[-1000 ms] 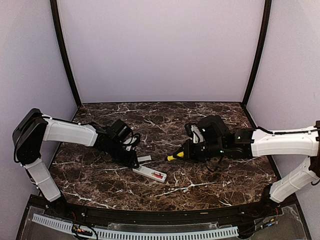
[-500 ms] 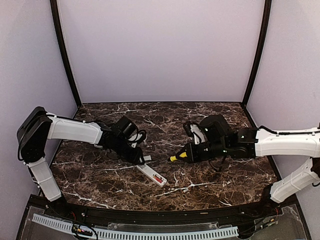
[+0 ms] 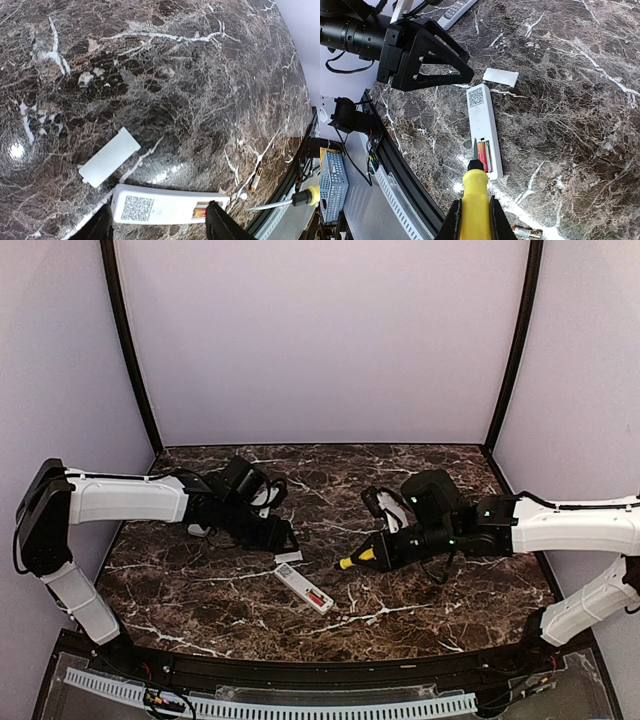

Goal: Unload the batteries from the remote control
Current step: Hold the remote control without the battery cover at the center of the board.

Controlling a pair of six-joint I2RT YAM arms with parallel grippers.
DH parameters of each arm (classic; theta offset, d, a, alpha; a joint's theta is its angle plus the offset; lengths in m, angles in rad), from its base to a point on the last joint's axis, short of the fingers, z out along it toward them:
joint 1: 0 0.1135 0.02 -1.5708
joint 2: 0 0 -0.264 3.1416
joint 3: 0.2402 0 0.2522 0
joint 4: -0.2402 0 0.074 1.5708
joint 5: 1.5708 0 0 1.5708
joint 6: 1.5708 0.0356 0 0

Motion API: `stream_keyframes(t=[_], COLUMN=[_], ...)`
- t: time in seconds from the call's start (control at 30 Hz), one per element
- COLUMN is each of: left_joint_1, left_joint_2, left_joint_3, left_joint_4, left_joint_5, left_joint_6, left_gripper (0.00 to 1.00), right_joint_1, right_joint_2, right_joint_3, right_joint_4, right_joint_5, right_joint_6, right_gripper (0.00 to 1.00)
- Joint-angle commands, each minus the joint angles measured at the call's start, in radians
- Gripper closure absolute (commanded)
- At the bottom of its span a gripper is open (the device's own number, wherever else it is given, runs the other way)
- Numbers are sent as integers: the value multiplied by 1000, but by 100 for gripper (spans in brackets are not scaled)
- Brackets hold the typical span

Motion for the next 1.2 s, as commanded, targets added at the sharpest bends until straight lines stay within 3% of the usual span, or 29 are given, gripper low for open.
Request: stream_keyframes(t=[0.0, 0.2, 0.5, 1.17], left_joint_1=[-1, -3, -3, -9], left_joint_2=[-67, -50, 15, 78], left_joint_3=[-101, -138, -108, -64], left_joint_4=[-18, 13, -11, -40], left_joint_5=[39, 27, -15, -29], left_joint_6=[-117, -136, -51, 73], left_gripper=[33, 27, 25, 34], right_joint_1=[14, 51, 99, 137], right_joint_2=[18, 58, 92, 161], right_joint_3=[-4, 26, 62, 110], right_joint_4=[16, -6, -42, -90], right_joint_5=[-35, -9, 26, 77], right_joint_6=[-52, -85, -113, -149], right_gripper=[100, 100, 100, 100])
